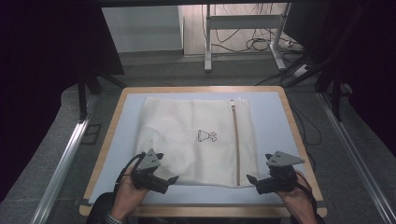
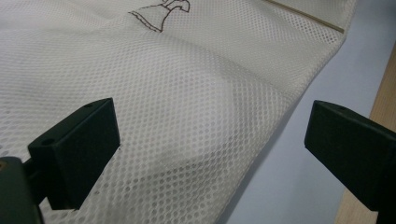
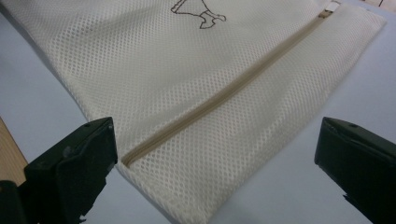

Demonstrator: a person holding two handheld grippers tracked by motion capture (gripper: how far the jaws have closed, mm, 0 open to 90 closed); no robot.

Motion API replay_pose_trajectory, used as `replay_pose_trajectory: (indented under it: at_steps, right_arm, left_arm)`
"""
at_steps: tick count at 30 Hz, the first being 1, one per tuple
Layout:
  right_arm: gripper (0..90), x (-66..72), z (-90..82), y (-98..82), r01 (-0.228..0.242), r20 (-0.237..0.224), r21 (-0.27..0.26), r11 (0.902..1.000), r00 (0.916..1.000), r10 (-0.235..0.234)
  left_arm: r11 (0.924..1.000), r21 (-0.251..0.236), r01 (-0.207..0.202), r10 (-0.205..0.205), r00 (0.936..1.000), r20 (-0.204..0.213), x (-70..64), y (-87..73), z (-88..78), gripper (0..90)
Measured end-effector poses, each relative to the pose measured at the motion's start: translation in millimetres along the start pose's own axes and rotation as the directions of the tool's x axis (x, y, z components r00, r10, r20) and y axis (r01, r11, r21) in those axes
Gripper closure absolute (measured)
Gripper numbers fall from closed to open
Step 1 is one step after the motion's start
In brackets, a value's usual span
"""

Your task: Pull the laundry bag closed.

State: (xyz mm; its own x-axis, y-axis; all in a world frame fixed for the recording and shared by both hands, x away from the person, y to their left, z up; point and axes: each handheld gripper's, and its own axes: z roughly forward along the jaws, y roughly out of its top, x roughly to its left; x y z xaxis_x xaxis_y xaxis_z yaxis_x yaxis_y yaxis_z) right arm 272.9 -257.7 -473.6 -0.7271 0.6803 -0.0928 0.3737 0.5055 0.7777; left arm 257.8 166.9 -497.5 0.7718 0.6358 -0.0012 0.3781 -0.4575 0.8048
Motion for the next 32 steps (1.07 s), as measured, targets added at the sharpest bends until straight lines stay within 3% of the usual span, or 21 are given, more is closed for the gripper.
replay_pose_trajectory:
  at_steps: [10, 21, 32]
  right_arm:
    - [0.0, -2.9, -14.7, -15.2, -0.018, 0.030, 0.012, 0.9998, 0.9994, 0.017]
    - [0.0, -5.6, -28.7, -35.9, -0.078, 0.042, 0.041, 0.9961, 0.9962, 0.076]
    - [0.0, -5.8, -32.6, -43.4, -0.083, 0.049, 0.062, 0.9946, 0.9956, 0.080]
  left_arm:
    - [0.9998, 0.012, 0.016, -0.015, 0.9996, -0.022, 5.3, -8.5, -9.5, 1.7]
    - [0.9982, 0.046, 0.038, -0.035, 0.9980, -0.052, 8.3, -21.1, -17.4, 0.6]
    - [0.9972, 0.061, 0.043, -0.040, 0.9973, -0.062, 7.6, -26.4, -20.0, 0.3]
